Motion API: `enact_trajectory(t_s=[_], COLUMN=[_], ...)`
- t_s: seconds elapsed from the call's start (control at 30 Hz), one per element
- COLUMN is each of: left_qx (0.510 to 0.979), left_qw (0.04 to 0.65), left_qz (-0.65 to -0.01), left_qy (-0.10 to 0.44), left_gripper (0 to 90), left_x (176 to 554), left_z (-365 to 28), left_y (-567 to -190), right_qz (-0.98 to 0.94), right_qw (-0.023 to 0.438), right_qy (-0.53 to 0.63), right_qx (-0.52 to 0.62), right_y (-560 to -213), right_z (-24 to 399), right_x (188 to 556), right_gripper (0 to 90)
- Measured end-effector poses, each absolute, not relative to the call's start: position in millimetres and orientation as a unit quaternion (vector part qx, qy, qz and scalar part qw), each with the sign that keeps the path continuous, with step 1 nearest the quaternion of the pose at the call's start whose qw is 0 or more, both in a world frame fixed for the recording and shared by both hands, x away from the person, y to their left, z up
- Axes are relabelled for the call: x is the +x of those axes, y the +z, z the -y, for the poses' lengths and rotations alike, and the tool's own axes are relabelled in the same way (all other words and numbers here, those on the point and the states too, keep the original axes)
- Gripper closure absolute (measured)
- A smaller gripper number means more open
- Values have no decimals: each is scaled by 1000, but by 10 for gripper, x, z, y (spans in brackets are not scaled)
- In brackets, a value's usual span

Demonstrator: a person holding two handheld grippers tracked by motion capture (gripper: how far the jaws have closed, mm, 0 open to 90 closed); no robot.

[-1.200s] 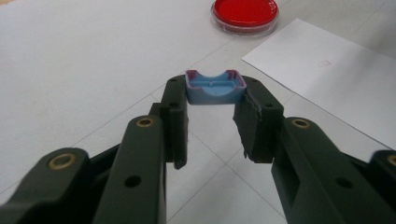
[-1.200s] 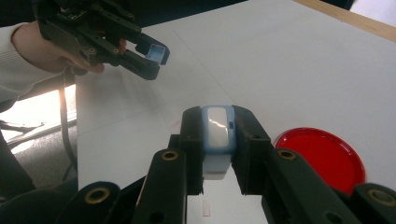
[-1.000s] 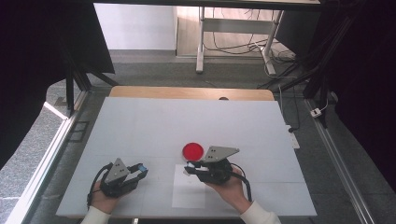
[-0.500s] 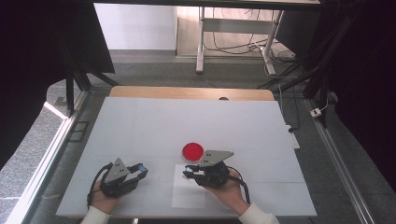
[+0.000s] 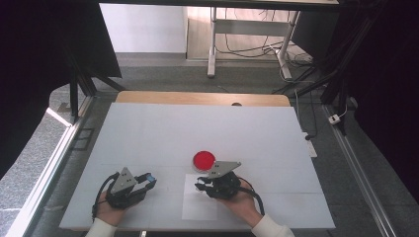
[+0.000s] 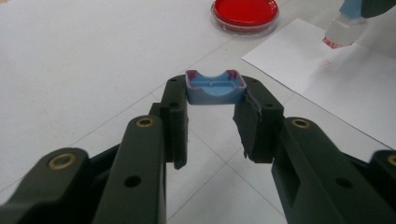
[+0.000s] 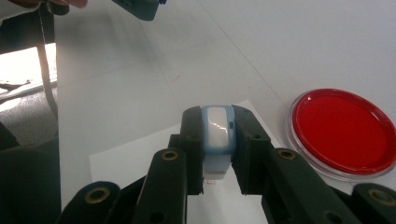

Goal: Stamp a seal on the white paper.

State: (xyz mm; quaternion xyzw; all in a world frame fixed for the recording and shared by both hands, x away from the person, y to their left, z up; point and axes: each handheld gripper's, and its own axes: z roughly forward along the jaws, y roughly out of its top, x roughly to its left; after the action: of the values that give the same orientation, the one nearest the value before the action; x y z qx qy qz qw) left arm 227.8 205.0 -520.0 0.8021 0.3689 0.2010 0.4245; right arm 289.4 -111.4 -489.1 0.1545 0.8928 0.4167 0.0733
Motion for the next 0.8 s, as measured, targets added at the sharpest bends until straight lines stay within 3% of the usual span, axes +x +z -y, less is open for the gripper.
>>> enact_trajectory(t_s=[0.8], left_qx=[803], left_qw=[423], left_qz=[-369], left_qy=[200], left_gripper=[651], left_x=[2282], left_z=[-2049], left_y=[-5207], right_qz=[-906], right_qw=[73], right_qy=[392], right_qx=[141], right_y=[-5026], right_z=[1072], right_x=[2928], right_gripper=[753])
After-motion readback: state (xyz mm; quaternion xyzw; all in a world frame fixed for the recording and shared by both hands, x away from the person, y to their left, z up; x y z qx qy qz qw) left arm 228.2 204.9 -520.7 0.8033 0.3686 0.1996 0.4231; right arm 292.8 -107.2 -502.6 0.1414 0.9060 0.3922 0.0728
